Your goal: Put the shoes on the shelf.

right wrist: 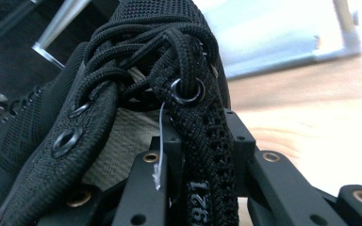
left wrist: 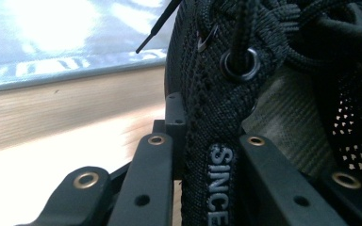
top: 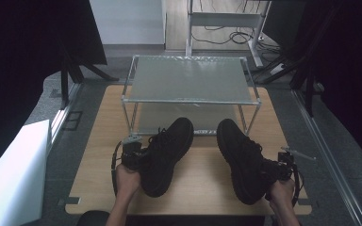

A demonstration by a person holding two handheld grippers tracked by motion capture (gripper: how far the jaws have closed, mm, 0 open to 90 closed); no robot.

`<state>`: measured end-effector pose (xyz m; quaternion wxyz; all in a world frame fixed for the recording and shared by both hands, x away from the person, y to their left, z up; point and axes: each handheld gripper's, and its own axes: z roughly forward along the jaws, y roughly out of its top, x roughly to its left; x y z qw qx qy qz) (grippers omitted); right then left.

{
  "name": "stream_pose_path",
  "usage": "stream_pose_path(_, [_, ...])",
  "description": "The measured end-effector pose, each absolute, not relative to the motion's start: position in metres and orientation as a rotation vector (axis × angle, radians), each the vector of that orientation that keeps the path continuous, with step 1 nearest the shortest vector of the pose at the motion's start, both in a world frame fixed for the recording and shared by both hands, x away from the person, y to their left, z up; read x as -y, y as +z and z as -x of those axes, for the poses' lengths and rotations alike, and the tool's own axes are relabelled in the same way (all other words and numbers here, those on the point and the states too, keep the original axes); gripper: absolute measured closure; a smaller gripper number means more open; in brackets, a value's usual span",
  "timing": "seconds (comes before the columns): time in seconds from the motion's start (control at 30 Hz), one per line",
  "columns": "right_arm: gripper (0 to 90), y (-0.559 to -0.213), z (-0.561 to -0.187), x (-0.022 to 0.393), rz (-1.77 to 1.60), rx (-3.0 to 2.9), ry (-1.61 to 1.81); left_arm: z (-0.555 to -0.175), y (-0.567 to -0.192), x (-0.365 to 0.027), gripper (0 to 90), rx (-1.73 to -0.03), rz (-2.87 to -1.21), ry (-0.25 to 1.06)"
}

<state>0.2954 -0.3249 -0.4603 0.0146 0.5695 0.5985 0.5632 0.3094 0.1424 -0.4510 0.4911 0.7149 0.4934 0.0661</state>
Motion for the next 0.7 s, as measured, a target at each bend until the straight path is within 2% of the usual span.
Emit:
stream_pose_path(0.2, [75.2,-0.448,-0.302,0.313,-1.753,-1.840,1.858,-0.305,-0.434,-0.139,80.7,-1.182,-1.698,0.185])
stream_pose_path(0.7, [75.2,-0.424,-0.309,0.294,-1.739,-1.808,1.968,-0.303,-0.412,-0.139,80.2,-1.174,-1.552,0.143])
